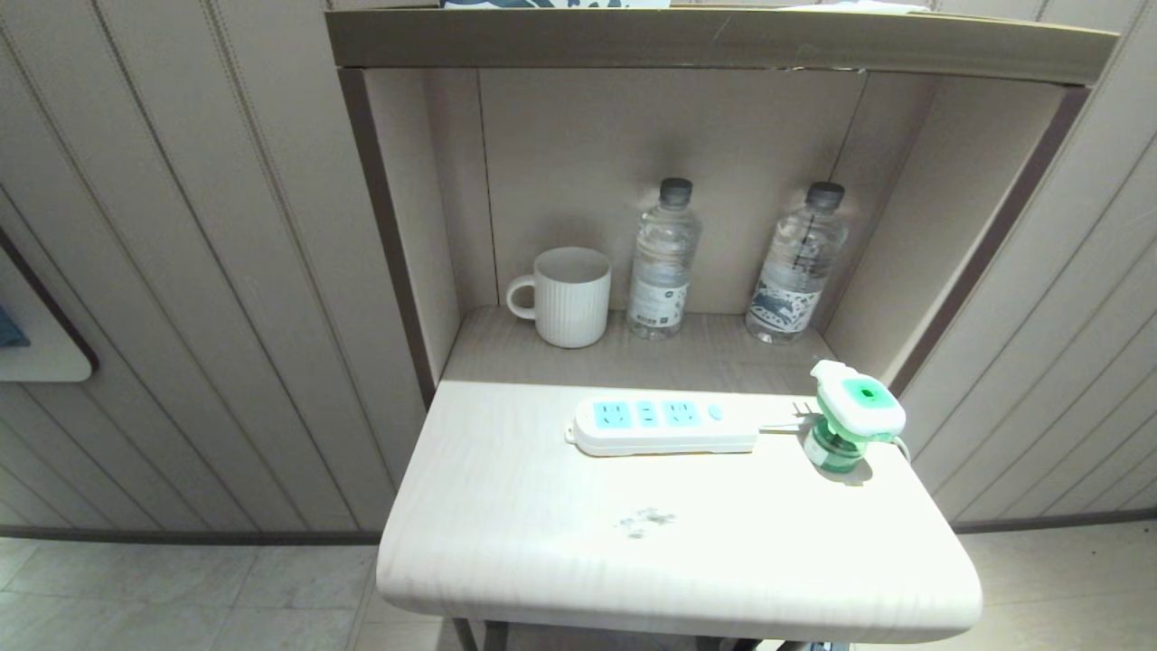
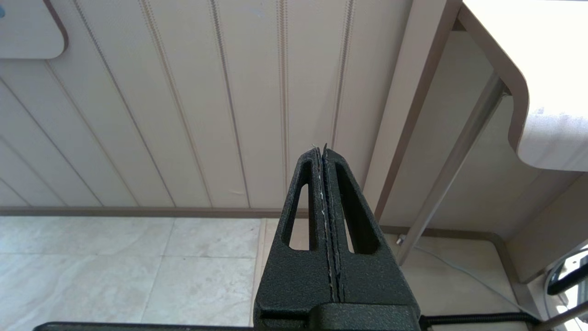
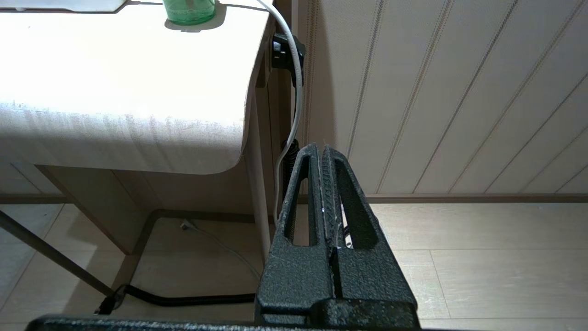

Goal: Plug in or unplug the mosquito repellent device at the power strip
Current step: Pick up the mosquito repellent liquid

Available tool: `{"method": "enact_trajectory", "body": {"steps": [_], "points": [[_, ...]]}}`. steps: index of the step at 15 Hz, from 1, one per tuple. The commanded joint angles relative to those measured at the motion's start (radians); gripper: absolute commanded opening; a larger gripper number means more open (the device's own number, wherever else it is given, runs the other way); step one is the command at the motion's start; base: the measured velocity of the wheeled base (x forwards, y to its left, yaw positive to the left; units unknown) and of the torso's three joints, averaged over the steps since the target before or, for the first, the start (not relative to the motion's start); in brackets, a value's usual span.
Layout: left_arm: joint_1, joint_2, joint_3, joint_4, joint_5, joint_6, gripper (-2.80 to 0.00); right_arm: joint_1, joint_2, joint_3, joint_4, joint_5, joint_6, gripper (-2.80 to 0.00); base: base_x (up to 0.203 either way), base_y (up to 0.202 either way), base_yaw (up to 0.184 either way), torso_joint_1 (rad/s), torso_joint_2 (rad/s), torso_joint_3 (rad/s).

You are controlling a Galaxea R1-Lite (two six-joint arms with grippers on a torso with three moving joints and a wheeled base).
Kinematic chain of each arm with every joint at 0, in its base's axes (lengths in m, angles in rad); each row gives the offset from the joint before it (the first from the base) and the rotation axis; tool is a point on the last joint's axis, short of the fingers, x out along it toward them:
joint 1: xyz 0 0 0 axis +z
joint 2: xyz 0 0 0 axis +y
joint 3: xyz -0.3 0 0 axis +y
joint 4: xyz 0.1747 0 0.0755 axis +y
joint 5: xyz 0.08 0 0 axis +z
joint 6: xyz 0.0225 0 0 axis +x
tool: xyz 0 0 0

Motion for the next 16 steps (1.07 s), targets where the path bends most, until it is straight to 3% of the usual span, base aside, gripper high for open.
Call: {"method": "enact_trajectory", "body": {"steps": [1,16], "points": [[0.0,0.002,0.0,-0.001,0.0,0.0,-2.8,-0.001,0.002,0.0,0.001,0.0,0.0,-2.8,0.0,0.0,0.0,0.0,0.0,0.0],[0.0,0.002,0.0,-0.001,0.0,0.0,-2.8,-0.001,0.0,0.0,0.001,0.0,0.0,-2.8,0.0,0.0,0.0,0.0,0.0,0.0]]}}
